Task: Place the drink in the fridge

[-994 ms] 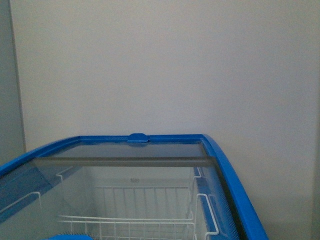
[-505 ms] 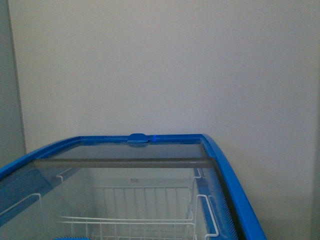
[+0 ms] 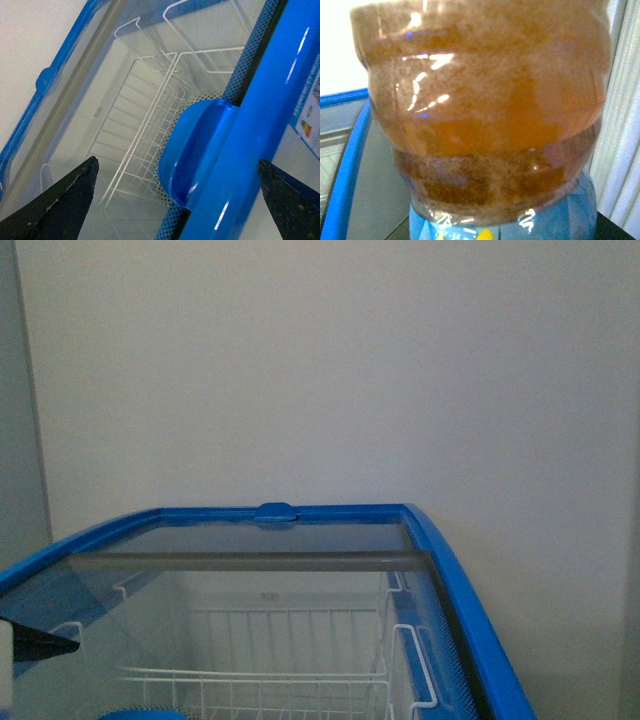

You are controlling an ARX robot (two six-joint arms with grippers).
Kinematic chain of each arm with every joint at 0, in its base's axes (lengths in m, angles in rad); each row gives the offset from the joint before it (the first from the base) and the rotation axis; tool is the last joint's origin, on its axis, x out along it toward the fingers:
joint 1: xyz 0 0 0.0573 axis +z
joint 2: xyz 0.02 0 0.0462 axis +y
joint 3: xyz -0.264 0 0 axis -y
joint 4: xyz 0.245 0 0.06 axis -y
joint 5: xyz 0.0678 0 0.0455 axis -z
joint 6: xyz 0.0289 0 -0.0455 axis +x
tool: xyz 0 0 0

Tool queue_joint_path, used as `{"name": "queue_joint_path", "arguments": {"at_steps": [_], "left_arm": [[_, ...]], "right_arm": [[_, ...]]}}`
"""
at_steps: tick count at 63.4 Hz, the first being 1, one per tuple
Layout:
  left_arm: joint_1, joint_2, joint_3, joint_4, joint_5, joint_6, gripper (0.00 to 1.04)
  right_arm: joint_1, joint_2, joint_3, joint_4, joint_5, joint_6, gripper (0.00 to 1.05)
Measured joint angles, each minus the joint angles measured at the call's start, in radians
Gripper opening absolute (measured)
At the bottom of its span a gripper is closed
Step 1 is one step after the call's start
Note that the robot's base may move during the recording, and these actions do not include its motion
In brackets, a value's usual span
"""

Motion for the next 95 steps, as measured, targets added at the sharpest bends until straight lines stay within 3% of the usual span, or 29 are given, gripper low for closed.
{"name": "queue_joint_path", "arguments": {"at_steps": [13,21,41,56,64,77,95], "left_arm": [[-0.01,0.141,0.12,0.042,-0.023,0.02,0.97],[-0.009,0.219,0.211,0.012,0.008,0.024,0.97],[-0.023,0.429,0.541,-0.06,-0.026,0.043,0.97],[-0.067,0.642,0.898,-0.105,-0.146,0.06,0.97],[-0.08,0.7,0.98,-0.079,-0.198,0.03,0.97],[-0.092,0.64,0.899,0.002,-0.343,-0.248,0.97],[-0.029,0.123,0.391,0.003,-0.363,-0.926,0.97]], "right_arm": [[0.0,0.0,0.0,0.0,0.0,0.0,0.4],[0.0,0.0,0.0,0.0,0.0,0.0,0.4],[0.0,0.0,0.0,0.0,0.001,0.0,0.4],[0.0,0.0,0.0,0.0,0.002,0.0,0.4],[0.0,0.0,0.0,0.0,0.0,0.0,0.4],[0.0,0.0,0.0,0.0,0.0,0.0,0.4],[0.0,0.0,0.0,0.0,0.0,0.0,0.4]]}}
